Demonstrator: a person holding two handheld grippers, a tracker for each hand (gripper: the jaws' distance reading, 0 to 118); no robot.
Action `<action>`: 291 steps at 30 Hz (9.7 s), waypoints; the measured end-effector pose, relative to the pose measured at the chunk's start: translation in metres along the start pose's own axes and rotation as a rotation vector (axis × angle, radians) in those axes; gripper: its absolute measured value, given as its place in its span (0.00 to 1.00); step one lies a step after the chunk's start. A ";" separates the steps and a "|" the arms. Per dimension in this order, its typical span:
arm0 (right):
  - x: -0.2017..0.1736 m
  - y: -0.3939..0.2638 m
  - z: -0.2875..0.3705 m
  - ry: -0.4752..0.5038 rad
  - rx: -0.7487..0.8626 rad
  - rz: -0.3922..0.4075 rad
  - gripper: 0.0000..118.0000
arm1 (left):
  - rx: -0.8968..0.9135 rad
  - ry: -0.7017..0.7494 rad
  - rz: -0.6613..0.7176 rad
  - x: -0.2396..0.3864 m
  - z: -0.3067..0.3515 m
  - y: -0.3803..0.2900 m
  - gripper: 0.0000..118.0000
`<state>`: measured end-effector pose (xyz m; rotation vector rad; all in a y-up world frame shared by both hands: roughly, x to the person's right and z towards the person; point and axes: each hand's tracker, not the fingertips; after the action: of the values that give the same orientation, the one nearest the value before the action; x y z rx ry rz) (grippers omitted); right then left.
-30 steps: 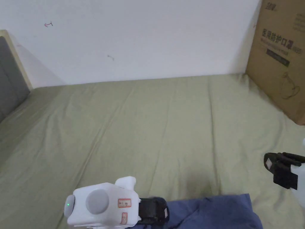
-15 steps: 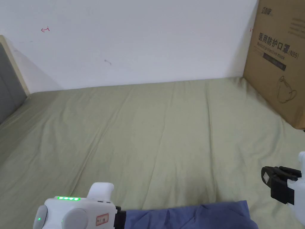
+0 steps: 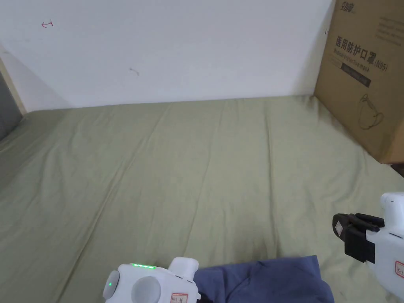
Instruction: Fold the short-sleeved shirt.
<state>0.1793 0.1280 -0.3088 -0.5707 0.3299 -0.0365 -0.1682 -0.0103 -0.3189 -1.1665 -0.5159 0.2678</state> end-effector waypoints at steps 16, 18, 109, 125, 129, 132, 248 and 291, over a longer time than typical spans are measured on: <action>-0.009 0.005 -0.006 0.000 -0.025 0.035 0.00 | 0.302 -0.295 0.500 -0.169 0.128 -0.063 0.37; -0.010 0.005 -0.007 -0.004 -0.032 0.039 0.00 | 0.281 -0.297 0.549 -0.176 0.124 -0.070 0.89; -0.029 0.040 0.033 -0.008 0.381 0.018 0.00 | 0.989 0.445 -0.125 0.058 0.185 -0.004 0.00; -0.030 0.014 -0.020 0.261 -0.014 -0.088 0.00 | 1.014 0.557 -0.118 0.044 0.182 -0.029 0.00; -0.046 -0.040 -0.091 0.539 -0.567 -0.216 0.00 | 0.925 0.552 -0.072 0.021 0.169 -0.044 0.00; -0.055 -0.080 -0.113 0.578 -0.723 -0.227 0.00 | 0.851 0.503 -0.009 0.001 0.162 -0.053 0.00; -0.060 0.070 0.015 -0.109 0.545 0.053 0.34 | 1.267 0.701 -0.193 0.133 0.188 0.024 0.09; -0.084 0.054 0.005 -0.091 0.500 0.122 1.00 | 1.175 0.734 -0.040 0.100 0.190 0.019 0.94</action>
<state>0.0987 0.1865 -0.3085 -0.0558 0.2538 0.0247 -0.1798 0.1955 -0.2560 -0.0492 0.2843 0.0554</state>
